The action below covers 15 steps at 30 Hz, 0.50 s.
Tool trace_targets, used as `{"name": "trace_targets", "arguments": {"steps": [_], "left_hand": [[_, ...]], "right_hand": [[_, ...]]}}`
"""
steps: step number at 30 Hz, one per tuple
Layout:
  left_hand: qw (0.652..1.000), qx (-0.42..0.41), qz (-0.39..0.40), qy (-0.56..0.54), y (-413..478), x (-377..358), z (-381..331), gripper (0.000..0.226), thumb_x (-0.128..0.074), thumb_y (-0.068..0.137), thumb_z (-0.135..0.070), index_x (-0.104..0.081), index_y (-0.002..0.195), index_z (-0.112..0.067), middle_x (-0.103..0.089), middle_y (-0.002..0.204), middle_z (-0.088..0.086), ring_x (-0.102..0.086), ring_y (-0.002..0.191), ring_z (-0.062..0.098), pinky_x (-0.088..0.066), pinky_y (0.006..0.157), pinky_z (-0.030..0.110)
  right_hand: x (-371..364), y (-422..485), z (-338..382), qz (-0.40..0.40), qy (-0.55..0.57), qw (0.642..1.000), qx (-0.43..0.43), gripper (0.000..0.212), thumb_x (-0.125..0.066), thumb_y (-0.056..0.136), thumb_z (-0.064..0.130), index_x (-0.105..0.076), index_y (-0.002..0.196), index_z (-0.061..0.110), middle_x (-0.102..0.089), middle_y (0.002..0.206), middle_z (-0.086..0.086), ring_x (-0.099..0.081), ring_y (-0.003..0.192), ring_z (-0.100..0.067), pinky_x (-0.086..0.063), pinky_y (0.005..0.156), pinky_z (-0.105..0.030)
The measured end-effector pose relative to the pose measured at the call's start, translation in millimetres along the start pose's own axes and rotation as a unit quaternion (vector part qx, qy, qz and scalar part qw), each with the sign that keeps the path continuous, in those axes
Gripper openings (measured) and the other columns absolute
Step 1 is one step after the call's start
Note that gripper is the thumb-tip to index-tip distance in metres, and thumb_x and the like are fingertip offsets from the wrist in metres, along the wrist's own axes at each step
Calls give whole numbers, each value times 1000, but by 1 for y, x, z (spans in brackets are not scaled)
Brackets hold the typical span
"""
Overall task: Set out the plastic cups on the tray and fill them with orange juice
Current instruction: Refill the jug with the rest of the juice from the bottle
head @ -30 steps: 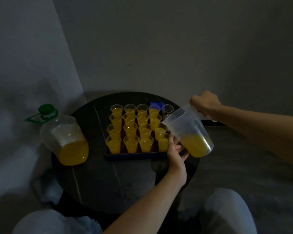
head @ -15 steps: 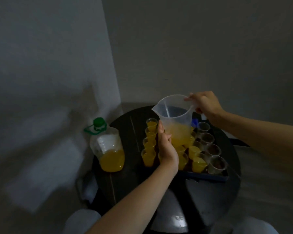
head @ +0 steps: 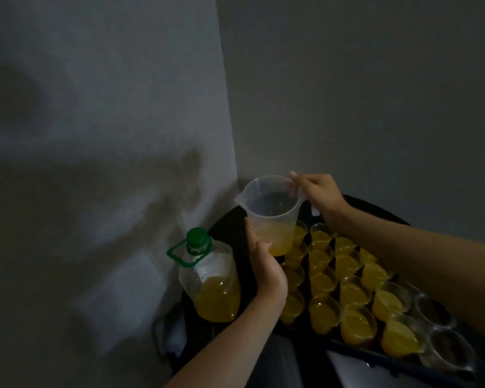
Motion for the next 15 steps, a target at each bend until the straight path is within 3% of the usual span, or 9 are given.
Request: {"name": "trace_targets", "arguments": {"steps": [3, 5, 10, 15], "left_hand": [[999, 15, -32, -3, 23, 1, 9, 69, -36, 93, -48, -25, 160, -34, -32, 163, -2, -36, 136, 6, -34, 93, 14], [998, 24, -54, -2, 36, 1, 17, 80, -37, 83, -55, -28, 159, -33, -33, 162, -3, -36, 135, 4, -33, 92, 14], [994, 21, -100, 27, 62, 12, 46, 53, -29, 109, -20, -25, 160, -31, -29, 164, -2, -35, 134, 2, -31, 96, 13], [989, 36, -140, 36, 78, 21, 68, 53, -29, 108, -15, -28, 159, -28, -36, 157, 0, -46, 108, -14, -35, 85, 8]], "right_hand": [[-17, 26, -19, 23, -3, 1000, -7, 40, -59, 96, 42, -75, 82, 8, -74, 88, -12, -72, 87, -27, -58, 88, -46], [-27, 42, -34, 26, 8, 1000, -11, 38, -60, 95, 41, -76, 84, 9, -74, 86, -10, -72, 87, -26, -58, 89, -46], [-50, 70, -67, 62, 14, 998, -26, 35, -62, 95, 40, -77, 91, 10, -76, 87, -4, -73, 86, -18, -58, 90, -44], [-71, 81, -100, 69, 12, 997, -39, 31, -63, 94, 43, -78, 92, 16, -76, 90, -2, -73, 88, -17, -58, 88, -47]]}}
Point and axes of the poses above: each hand's wrist, its own y-axis towards the middle knuckle, its own x-axis out of the back of the hand, z = x × y, the point moved 1 cm from there along y, towards the middle knuckle
